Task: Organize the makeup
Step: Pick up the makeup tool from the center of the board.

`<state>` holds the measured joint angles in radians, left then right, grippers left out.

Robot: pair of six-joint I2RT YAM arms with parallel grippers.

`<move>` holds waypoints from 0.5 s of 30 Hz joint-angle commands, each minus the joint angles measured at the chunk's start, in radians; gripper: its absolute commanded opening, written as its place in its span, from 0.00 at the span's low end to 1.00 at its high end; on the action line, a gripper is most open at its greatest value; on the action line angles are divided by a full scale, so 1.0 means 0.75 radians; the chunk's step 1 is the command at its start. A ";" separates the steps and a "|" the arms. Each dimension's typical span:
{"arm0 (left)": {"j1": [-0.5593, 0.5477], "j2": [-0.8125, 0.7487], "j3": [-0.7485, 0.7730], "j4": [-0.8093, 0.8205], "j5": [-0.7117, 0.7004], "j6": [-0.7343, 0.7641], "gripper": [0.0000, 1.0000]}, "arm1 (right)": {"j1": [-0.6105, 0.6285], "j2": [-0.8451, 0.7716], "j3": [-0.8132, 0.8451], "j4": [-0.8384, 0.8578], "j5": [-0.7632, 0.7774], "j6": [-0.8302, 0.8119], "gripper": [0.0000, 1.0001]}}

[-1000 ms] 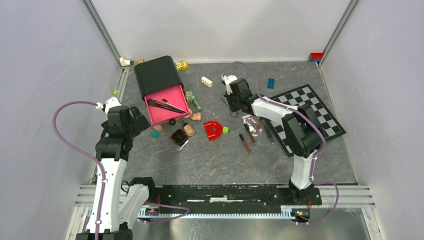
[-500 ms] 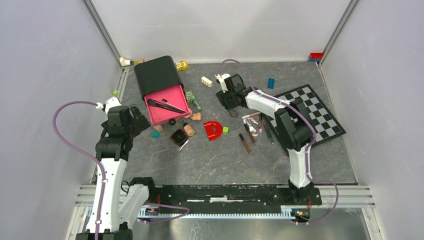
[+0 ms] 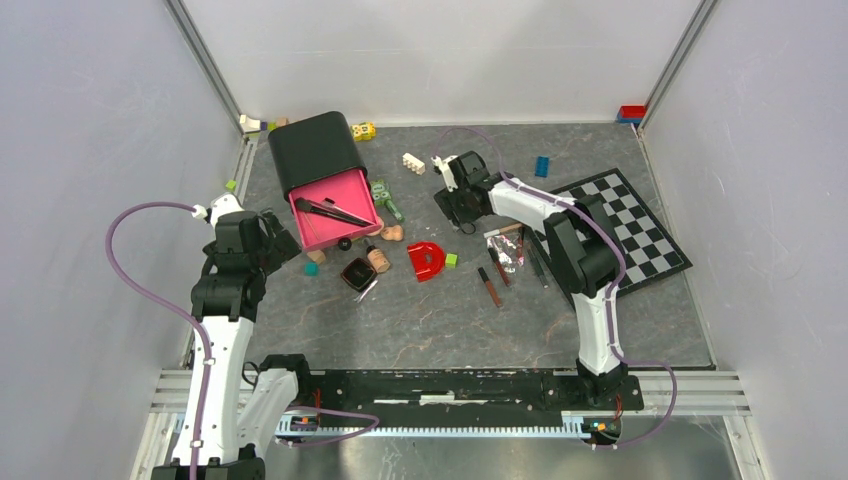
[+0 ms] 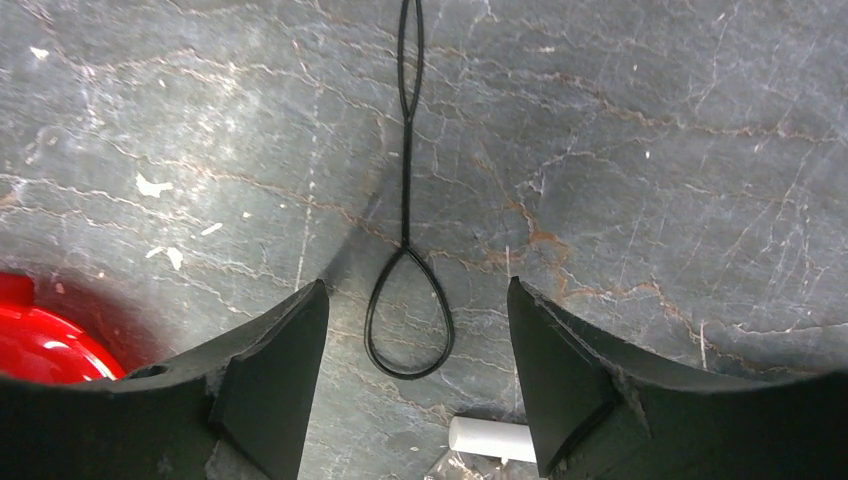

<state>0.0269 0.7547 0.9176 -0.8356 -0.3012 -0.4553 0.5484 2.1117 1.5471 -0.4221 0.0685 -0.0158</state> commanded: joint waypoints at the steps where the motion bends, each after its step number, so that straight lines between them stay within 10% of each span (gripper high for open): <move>1: 0.007 -0.005 0.024 0.039 0.015 0.008 1.00 | -0.025 -0.004 -0.024 -0.055 -0.034 0.010 0.72; 15: 0.012 0.002 0.024 0.038 0.018 0.007 1.00 | -0.026 0.043 -0.058 -0.107 -0.037 -0.006 0.58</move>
<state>0.0269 0.7578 0.9176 -0.8356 -0.3012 -0.4557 0.5301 2.1117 1.5288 -0.4385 0.0261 -0.0124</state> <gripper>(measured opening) 0.996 0.609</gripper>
